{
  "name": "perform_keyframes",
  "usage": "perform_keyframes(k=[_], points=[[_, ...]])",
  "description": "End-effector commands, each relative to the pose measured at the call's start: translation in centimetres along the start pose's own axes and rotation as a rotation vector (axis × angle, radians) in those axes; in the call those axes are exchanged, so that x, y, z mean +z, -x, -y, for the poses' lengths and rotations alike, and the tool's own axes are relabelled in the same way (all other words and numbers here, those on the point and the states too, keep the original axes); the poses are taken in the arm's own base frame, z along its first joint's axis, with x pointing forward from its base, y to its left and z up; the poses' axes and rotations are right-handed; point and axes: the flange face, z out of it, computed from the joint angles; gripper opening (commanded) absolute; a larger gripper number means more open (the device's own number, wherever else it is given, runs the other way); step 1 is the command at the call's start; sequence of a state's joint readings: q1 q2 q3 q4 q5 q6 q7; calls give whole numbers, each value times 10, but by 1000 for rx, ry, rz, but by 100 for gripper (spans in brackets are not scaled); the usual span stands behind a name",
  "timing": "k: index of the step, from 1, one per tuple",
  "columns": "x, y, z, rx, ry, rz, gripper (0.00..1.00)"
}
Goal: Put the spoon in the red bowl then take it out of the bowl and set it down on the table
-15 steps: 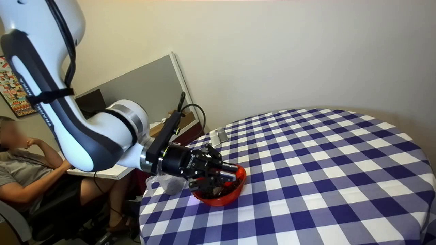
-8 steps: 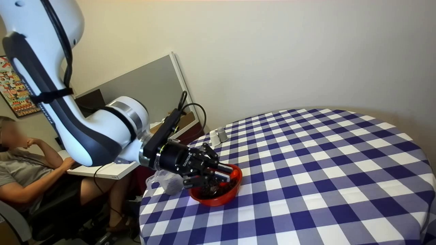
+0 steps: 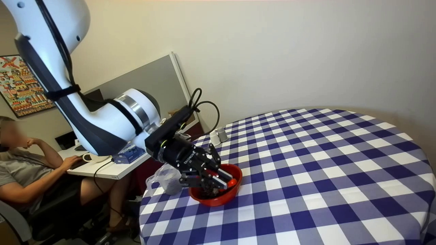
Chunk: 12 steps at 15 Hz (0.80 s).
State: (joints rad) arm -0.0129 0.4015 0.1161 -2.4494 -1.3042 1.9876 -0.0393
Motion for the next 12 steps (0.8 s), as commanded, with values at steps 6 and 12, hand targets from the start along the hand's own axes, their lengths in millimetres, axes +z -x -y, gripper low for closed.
perform_keyframes(k=[6,12], points=[[5,3,-19,11,-254,-123,5],[16,8,-27,53,-246,-159,5]])
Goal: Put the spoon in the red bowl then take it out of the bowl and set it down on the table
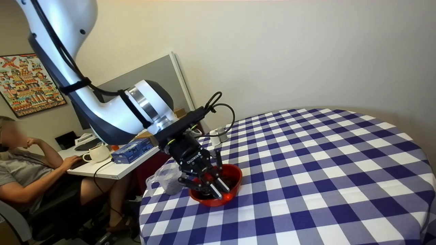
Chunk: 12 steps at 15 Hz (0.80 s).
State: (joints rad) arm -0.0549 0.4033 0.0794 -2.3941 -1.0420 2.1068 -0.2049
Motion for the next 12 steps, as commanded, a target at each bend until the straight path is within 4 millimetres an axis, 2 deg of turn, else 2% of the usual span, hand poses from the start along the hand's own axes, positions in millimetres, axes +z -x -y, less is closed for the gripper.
perform_keyframes(k=[1,6,12], points=[[4,5,-10,10,8,-28,5],[2,10,-24,33,26,-45,5],[-26,13,-43,64,77,-95,5]])
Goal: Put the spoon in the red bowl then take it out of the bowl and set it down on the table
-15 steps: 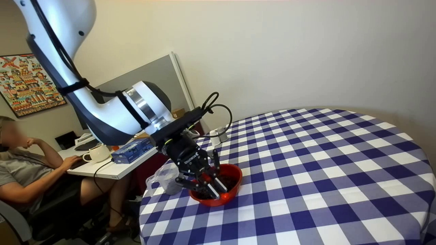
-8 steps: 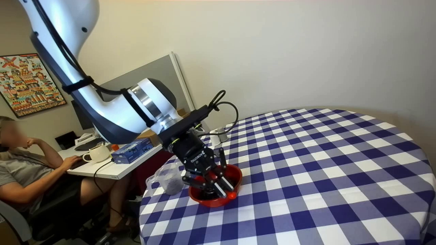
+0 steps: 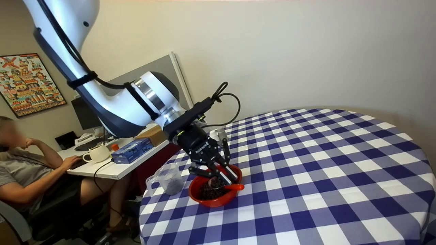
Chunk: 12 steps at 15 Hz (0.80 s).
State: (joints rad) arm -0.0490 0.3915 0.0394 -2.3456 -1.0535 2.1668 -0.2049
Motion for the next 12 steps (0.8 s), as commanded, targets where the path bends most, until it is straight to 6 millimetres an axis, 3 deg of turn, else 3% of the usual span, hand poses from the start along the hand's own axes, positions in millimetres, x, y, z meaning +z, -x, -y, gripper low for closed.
perform_keyframes(k=[1,7,8,10,12], points=[[-22,3,-16,11,49,-48,5],[-34,6,-31,43,77,-86,5],[-35,7,-34,48,79,-84,44],[-39,8,-41,64,91,-87,51],[-44,11,-49,92,90,-101,67]])
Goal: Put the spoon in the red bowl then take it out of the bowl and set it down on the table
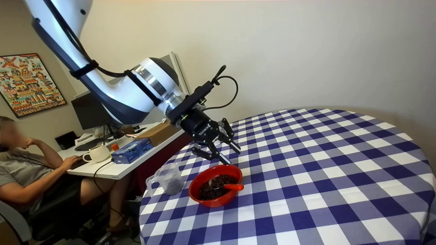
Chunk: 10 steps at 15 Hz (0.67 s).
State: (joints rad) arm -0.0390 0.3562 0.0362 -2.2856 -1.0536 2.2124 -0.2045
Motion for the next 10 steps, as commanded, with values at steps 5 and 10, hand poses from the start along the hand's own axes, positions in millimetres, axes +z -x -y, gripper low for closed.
perform_keyframes(k=[5,10], points=[[-13,22,-35,100,-9,-27,99],[9,44,-31,129,-70,51,100]])
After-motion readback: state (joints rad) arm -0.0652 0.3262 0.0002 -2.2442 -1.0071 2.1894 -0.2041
